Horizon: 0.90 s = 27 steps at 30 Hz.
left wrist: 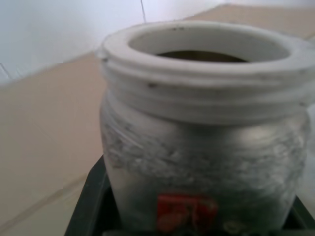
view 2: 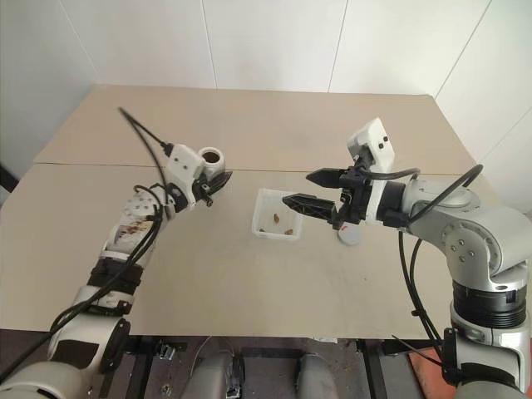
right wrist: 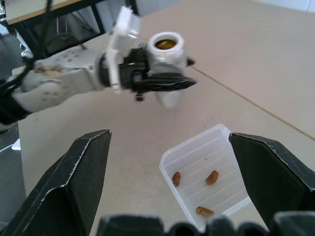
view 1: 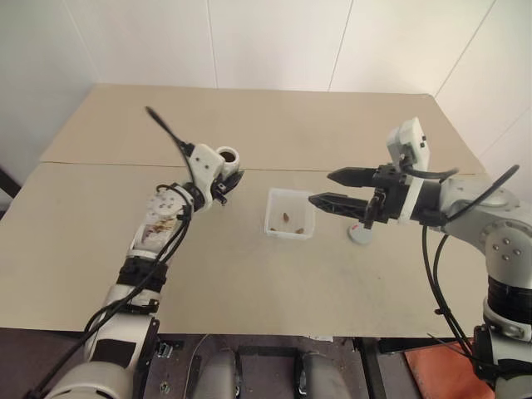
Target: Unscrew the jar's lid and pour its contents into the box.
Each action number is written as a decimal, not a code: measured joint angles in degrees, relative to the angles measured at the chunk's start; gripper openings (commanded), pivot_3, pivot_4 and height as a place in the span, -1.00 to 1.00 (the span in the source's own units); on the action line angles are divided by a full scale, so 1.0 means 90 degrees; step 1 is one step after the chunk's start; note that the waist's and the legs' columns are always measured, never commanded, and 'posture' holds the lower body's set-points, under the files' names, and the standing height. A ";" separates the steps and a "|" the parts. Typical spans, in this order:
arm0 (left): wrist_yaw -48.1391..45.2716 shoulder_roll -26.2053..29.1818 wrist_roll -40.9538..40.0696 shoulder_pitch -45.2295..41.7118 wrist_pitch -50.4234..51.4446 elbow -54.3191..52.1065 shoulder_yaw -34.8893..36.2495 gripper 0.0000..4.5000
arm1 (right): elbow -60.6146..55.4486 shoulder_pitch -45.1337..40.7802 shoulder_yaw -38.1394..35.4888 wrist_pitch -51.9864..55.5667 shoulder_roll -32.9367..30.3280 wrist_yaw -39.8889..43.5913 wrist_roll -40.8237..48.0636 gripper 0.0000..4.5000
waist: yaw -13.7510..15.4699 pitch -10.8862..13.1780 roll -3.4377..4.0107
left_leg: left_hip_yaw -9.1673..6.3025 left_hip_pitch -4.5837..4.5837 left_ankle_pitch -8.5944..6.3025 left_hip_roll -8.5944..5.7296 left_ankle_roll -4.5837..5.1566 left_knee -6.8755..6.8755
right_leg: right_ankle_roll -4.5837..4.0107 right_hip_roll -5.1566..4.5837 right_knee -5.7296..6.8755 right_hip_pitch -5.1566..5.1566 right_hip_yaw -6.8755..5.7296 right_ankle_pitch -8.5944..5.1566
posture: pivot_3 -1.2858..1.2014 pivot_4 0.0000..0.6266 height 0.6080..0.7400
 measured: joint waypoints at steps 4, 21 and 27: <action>0.0143 -0.0302 -0.0068 0.0514 0.0335 -0.0430 0.0081 -0.13 | -0.0003 0.0000 0.0002 -0.0048 0.0079 -0.0098 -0.0050 0.98 | 0.0012 0.0000 0.0000 | -0.0003 0.0058 -0.0003 -0.0001 0.0004 -0.0004 | -0.0001 0.0000 -0.0022 0.0057 -0.0001 0.0000 | 0.03 -0.52 1.00; 0.0067 -0.0214 0.0655 0.1730 -0.0277 -0.0867 -0.0075 0.99 | -0.0372 0.0036 0.0005 -0.0048 0.0117 -0.0260 0.0086 1.00 | -0.0034 -0.0005 0.0005 | -0.0006 0.0091 -0.0003 0.0010 0.0002 -0.0030 | -0.0007 0.0001 -0.0024 0.0072 0.0011 0.0001 | 0.03 -0.52 1.00; -0.0716 0.1089 -0.0253 0.3323 0.1002 -0.3534 0.0587 0.99 | -0.0406 0.0590 -0.0056 -0.0121 -0.0229 -0.0056 0.0070 1.00 | -0.0058 -0.0005 0.0006 | -0.0008 0.0093 -0.0003 0.0017 0.0002 -0.0040 | -0.0010 -0.0005 -0.0031 0.0070 0.0013 -0.0003 | 0.03 -0.52 1.00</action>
